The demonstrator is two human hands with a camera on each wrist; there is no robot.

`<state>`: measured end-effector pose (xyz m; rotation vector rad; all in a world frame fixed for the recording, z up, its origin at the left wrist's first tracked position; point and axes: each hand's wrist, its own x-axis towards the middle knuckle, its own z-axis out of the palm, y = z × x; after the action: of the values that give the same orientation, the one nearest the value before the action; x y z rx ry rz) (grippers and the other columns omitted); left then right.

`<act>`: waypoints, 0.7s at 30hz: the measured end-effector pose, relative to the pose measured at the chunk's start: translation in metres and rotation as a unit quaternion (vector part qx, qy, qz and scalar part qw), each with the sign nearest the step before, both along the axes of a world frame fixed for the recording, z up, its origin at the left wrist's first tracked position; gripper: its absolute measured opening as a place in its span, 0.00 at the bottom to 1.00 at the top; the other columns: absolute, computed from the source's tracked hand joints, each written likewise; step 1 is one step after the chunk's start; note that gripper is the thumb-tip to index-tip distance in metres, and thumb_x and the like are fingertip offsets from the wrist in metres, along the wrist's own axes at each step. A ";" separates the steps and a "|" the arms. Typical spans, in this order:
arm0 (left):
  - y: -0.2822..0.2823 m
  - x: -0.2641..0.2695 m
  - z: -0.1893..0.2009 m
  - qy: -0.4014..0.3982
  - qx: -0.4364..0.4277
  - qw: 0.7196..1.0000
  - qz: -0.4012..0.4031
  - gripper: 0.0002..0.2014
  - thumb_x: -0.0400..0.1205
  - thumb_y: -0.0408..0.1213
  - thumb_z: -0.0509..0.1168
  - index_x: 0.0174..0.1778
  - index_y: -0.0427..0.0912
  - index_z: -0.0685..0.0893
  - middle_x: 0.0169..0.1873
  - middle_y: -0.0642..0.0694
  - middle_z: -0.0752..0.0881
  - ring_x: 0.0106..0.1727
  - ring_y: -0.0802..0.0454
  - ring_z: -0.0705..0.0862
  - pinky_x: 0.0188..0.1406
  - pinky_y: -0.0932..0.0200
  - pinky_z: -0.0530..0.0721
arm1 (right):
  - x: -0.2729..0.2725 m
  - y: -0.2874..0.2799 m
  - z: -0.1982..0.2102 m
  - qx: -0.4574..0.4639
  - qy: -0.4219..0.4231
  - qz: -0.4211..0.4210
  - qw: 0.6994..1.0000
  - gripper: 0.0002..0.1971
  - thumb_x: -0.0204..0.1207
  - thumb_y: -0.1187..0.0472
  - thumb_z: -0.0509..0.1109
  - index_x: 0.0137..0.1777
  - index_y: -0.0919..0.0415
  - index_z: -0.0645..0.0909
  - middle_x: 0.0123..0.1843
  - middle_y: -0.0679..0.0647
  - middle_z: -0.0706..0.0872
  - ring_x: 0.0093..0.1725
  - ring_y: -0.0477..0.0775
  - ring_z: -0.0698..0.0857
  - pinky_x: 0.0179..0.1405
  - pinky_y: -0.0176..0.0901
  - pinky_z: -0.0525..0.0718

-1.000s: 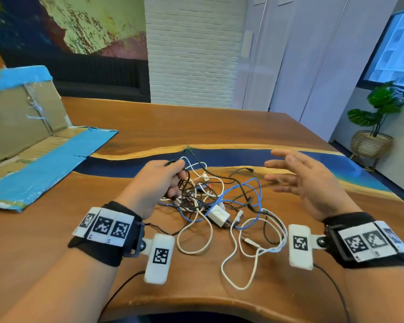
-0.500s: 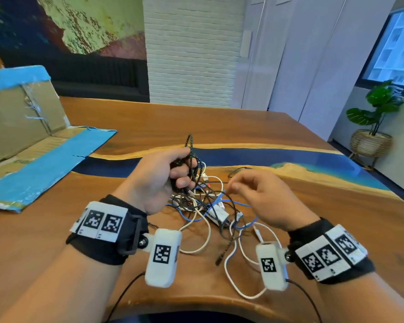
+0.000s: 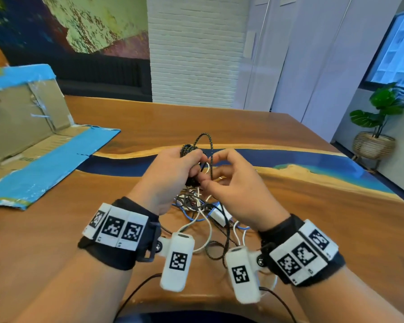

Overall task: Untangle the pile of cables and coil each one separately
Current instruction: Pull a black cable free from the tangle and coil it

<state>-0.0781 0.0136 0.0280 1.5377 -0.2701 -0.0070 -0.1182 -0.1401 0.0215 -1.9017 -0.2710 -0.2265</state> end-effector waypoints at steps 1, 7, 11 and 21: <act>0.004 0.001 0.000 -0.002 0.003 1.000 -0.008 0.13 0.89 0.40 0.64 0.42 0.37 0.84 0.25 0.47 0.74 0.34 0.45 0.83 0.46 0.47 0.83 | 0.000 -0.002 0.000 0.006 0.004 0.012 1.000 0.13 0.79 0.69 0.76 0.57 0.55 0.80 0.48 0.62 0.93 0.46 0.66 0.92 0.52 0.61 0.90; 0.027 -0.007 0.010 0.071 -0.051 0.992 -0.092 0.19 0.90 0.46 0.60 0.36 0.39 0.78 0.18 0.49 0.62 0.19 0.48 0.69 0.37 0.51 0.80 | 0.009 -0.027 0.008 0.186 0.023 0.006 0.982 0.07 0.85 0.68 0.68 0.49 0.64 0.87 0.30 0.54 0.80 0.18 0.49 0.72 0.26 0.46 0.87; 0.038 -0.014 0.013 0.122 -0.269 0.935 -0.195 0.21 0.86 0.51 0.57 0.32 0.43 0.83 0.16 0.55 0.62 0.16 0.58 0.67 0.33 0.61 0.83 | 0.022 -0.057 0.011 0.103 0.013 -0.040 0.994 0.09 0.86 0.62 0.69 0.48 0.59 0.91 0.30 0.52 0.80 0.21 0.51 0.68 0.19 0.41 0.77; -0.003 0.005 0.009 -0.114 -0.023 0.991 0.061 0.11 0.90 0.34 0.61 0.49 0.42 0.89 0.54 0.56 0.90 0.58 0.47 0.89 0.63 0.44 0.85 | -0.008 -0.015 0.007 -0.136 0.069 0.170 0.974 0.15 0.84 0.72 0.68 0.64 0.57 0.89 0.31 0.45 0.86 0.30 0.44 0.82 0.34 0.40 0.83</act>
<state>-0.0735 0.0110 0.0375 1.5074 -0.3552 0.2708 -0.1263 -0.1548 0.0284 -2.0903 -0.5497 0.1824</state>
